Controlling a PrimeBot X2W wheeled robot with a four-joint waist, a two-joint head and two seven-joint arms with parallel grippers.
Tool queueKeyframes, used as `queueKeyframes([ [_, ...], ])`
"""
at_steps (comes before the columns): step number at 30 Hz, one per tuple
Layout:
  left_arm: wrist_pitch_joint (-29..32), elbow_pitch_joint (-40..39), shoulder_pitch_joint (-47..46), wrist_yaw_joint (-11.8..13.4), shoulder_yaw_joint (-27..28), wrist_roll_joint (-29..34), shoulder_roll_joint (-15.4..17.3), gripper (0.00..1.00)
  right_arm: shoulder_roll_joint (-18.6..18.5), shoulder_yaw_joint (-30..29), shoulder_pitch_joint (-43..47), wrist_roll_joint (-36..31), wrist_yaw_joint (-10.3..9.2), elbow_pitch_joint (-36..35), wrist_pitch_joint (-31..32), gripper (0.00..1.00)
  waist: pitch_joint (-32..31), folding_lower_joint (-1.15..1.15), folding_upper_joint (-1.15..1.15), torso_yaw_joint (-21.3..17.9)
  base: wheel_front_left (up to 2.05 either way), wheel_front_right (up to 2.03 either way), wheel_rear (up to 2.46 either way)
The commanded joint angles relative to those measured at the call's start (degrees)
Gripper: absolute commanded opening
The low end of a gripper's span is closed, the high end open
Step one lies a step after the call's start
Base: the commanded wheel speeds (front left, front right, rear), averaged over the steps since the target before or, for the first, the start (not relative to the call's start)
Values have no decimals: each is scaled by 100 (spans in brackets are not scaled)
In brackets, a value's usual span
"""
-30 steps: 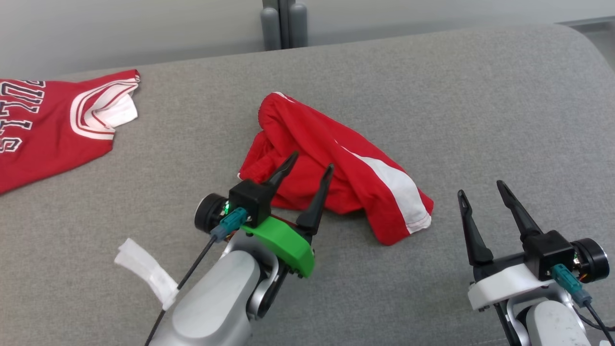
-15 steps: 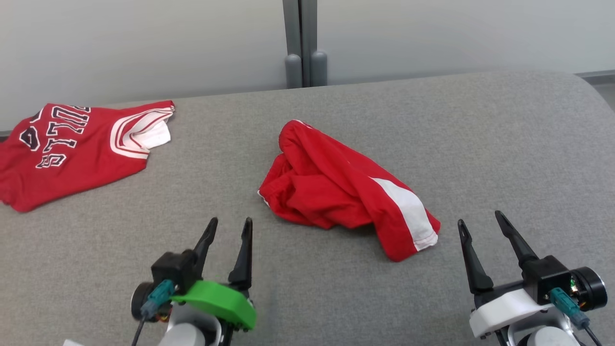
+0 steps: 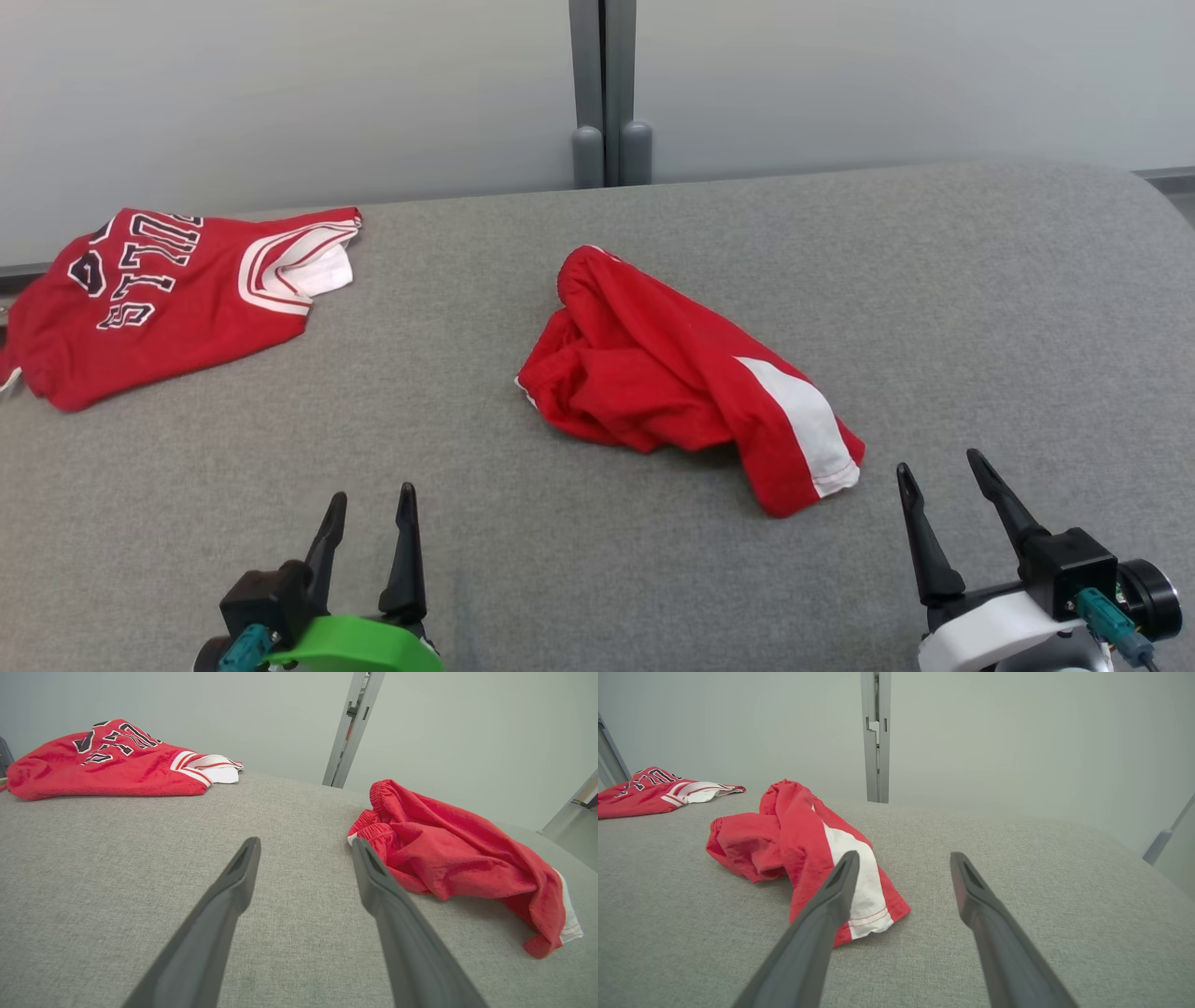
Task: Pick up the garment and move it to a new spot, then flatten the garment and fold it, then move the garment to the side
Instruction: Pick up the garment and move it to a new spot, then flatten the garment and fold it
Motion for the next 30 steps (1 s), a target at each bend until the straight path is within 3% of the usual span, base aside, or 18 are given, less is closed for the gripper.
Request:
queueKeyframes([
  [1, -2, -27, 112, -35, 58, 37, 8, 100, -19, 13, 68, 41, -8, 22, 4, 100, 0, 0, 0, -5, 0, 0, 0],
  [30, -2, -8, 63, 46, 80, 6, -20, 100, -20, -41, -240, -92, -8, 245, 4, 100, 145, 0, 0, 89, 0, 0, 0],
])
